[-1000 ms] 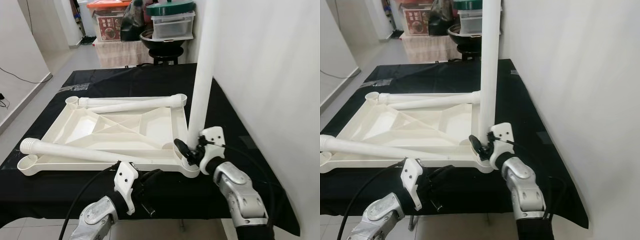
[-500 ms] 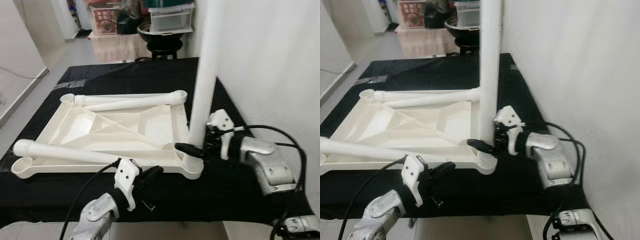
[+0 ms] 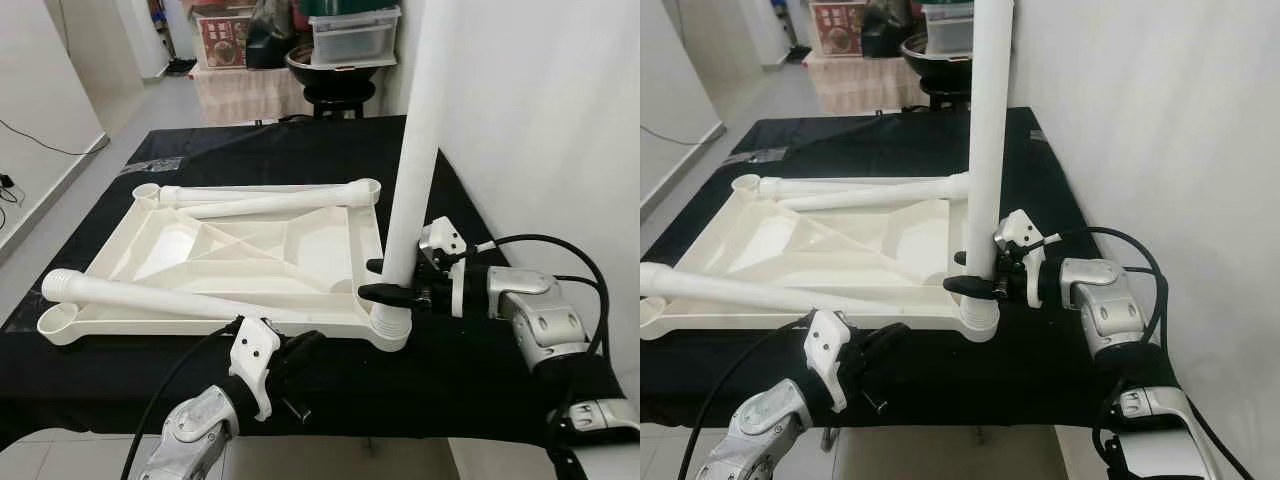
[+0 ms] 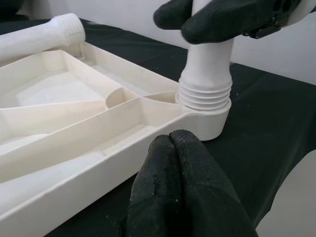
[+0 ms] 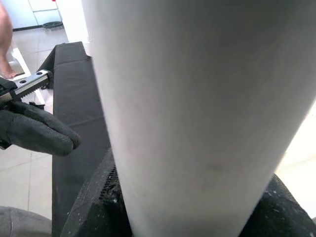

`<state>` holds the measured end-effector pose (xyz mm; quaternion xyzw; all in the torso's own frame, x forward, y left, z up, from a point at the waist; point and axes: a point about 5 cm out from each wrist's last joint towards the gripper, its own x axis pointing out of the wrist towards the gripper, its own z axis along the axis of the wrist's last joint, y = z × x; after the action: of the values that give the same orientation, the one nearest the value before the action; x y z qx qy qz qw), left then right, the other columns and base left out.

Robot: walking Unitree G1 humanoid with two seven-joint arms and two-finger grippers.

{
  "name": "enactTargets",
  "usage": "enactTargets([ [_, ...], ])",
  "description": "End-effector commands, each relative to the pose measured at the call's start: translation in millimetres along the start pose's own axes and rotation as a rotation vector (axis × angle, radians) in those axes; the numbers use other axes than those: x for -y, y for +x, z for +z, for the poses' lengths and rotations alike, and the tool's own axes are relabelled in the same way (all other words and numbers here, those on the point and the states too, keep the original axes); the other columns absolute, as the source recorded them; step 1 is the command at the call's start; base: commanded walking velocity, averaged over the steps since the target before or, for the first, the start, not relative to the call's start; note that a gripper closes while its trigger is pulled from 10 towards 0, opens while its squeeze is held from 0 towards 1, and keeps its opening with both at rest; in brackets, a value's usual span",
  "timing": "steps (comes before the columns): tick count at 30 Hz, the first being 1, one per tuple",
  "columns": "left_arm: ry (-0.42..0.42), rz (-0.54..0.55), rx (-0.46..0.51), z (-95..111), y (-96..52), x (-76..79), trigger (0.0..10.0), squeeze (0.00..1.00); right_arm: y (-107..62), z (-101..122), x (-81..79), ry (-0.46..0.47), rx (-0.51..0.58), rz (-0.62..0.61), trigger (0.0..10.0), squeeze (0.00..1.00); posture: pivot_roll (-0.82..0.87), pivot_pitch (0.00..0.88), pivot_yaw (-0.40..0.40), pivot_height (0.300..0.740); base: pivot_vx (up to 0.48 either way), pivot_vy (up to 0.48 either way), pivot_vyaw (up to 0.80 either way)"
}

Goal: Building children table

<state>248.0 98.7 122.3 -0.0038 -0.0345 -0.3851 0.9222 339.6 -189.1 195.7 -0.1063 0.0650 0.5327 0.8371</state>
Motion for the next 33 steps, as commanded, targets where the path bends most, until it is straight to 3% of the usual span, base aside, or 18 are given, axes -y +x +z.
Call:
enactTargets([
  [1,-0.016,0.005,-0.020,-5,-0.9,-0.3,10.0,0.00,-8.8,5,-1.3,-0.013,0.032,0.015,0.0,0.00,-0.09,0.080,0.022,0.740,0.000,0.000,0.00],
  [5,-0.021,0.005,-0.017,-4,-2.3,-0.5,10.0,0.00,-20.0,1,-5.6,-0.019,0.052,-0.048,0.0,0.00,-0.10,0.096,0.026,0.740,0.000,0.000,0.00],
  [8,-0.022,0.005,-0.016,-4,-2.8,-0.7,10.0,0.00,-21.1,-1,-7.1,-0.012,0.064,-0.094,0.0,0.00,-0.10,0.096,0.026,0.740,0.000,0.000,0.00],
  [9,-0.022,0.009,-0.015,-4,-4.4,-1.7,10.0,0.00,-15.6,-7,-10.6,0.026,0.075,-0.195,0.0,0.00,-0.10,0.109,0.023,0.740,0.000,0.000,0.00],
  [10,-0.022,0.009,-0.015,-4,-4.4,-1.7,10.0,0.00,-15.6,-7,-10.6,0.026,0.075,-0.195,0.0,0.00,-0.10,0.109,0.023,0.740,0.000,0.000,0.00],
  [11,-0.026,0.017,-0.013,-3,-5.8,-3.7,10.0,0.00,3.2,-24,-16.1,0.104,0.052,-0.511,0.0,0.00,-0.11,0.120,0.036,0.740,0.000,0.000,0.00],
  [12,-0.029,0.022,-0.012,-2,-6.4,-4.7,10.0,0.00,23.2,-45,-37.0,0.188,0.004,-0.685,0.0,0.00,-0.11,0.124,0.049,0.740,0.000,0.000,0.00],
  [14,-0.029,0.022,-0.012,-2,-6.4,-4.7,10.0,0.00,23.2,-45,-37.0,0.188,0.004,-0.685,0.0,0.00,-0.11,0.124,0.049,0.740,0.000,0.000,0.00],
  [15,-0.028,0.023,-0.014,-2,-6.8,-5.5,10.0,0.00,39.8,-57,-54.2,0.167,-0.062,-0.774,0.0,0.00,-0.11,0.122,0.052,0.740,0.000,0.000,0.00],
  [16,-0.030,0.021,-0.017,-3,-6.9,-5.8,10.0,0.00,49.4,-58,-60.9,0.150,-0.073,-0.790,0.0,0.00,-0.11,0.118,0.049,0.740,0.000,0.000,0.00],
  [22,-0.033,0.012,-0.020,-3,-5.7,-5.7,10.0,0.00,55.2,-54,-50.6,0.144,-0.062,-0.762,0.0,0.00,-0.11,0.113,0.045,0.740,0.000,0.000,0.00],
  [23,-0.034,0.020,-0.019,-3,-5.3,-6.3,10.0,0.00,53.4,-52,-46.1,0.150,-0.058,-0.795,9.5,0.00,-0.10,0.111,0.044,0.740,0.000,0.000,0.00],
  [25,-0.037,0.027,-0.019,-3,-5.1,-6.9,10.0,0.00,53.4,-49,-44.6,0.173,-0.028,-0.787,10.0,0.00,-0.09,0.109,0.044,0.740,0.000,0.000,0.00],
  [26,-0.039,0.035,-0.019,-4,-5.0,-7.4,10.0,0.00,53.9,-42,-43.7,0.201,0.025,-0.745,10.0,1.00,-0.09,0.109,0.044,0.740,0.000,0.000,0.00],
  [33,-0.043,0.032,-0.021,-4,-4.4,-7.8,10.0,0.00,55.5,-18,-43.9,0.196,0.144,-0.642,10.0,1.00,-0.09,0.102,0.043,0.740,0.000,0.000,0.00],
])
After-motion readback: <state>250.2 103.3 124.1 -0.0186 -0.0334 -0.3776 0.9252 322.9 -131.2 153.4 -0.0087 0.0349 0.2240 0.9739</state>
